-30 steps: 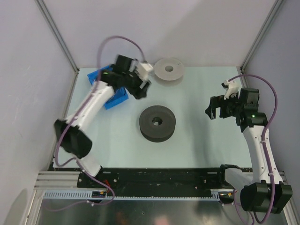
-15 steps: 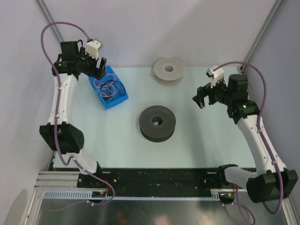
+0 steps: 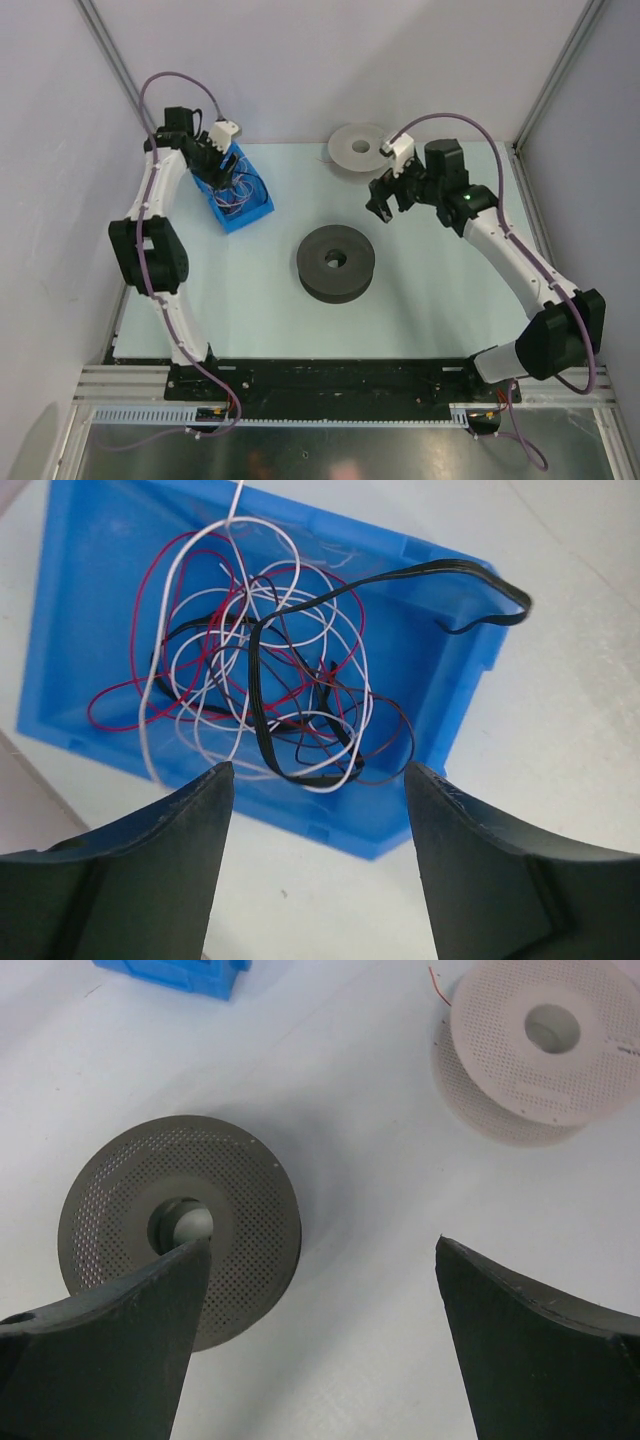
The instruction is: Wrap the cables
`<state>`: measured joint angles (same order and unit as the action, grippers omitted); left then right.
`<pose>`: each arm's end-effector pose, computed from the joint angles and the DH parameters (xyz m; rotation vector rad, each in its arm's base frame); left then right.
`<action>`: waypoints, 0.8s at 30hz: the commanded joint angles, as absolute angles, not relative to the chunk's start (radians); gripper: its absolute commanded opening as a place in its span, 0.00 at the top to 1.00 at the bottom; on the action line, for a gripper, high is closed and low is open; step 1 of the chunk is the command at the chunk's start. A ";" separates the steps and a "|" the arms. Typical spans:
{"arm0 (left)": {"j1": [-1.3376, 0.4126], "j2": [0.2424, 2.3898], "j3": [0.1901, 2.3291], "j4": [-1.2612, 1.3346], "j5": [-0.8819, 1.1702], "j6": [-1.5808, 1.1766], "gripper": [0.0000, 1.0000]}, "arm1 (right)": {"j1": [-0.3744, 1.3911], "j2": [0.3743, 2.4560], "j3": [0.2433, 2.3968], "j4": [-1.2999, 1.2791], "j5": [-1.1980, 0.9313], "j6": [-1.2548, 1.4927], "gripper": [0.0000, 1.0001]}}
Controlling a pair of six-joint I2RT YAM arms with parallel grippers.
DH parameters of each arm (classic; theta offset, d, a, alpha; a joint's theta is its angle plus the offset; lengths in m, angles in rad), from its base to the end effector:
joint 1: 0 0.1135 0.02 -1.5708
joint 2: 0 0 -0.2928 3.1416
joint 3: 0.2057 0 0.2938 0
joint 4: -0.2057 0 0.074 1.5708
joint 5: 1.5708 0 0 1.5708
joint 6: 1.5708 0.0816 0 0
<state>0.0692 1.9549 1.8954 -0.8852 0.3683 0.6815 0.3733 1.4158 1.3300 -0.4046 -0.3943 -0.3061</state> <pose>0.5092 0.0058 0.3061 0.8713 2.2709 -0.1326 0.3594 0.1744 0.3676 -0.9080 1.8377 0.4473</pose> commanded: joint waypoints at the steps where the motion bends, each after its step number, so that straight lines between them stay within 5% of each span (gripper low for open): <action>1: 0.061 2.037 1.977 -0.877 0.332 0.715 0.28 | 0.436 1.457 1.381 -0.318 -0.329 -0.342 0.02; 14: 0.040 2.265 2.207 -0.877 0.201 0.734 0.37 | 0.551 1.566 1.382 -0.148 -0.243 -0.291 0.04; 24: 0.013 2.275 2.160 -0.878 0.234 0.762 0.65 | 0.572 1.661 1.448 -0.084 -0.227 -0.250 0.07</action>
<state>0.0303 2.2887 2.1693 -0.8848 0.2203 0.7303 0.5625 1.6264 1.3712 -0.1547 -0.2432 -0.2810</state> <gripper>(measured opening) 0.391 0.942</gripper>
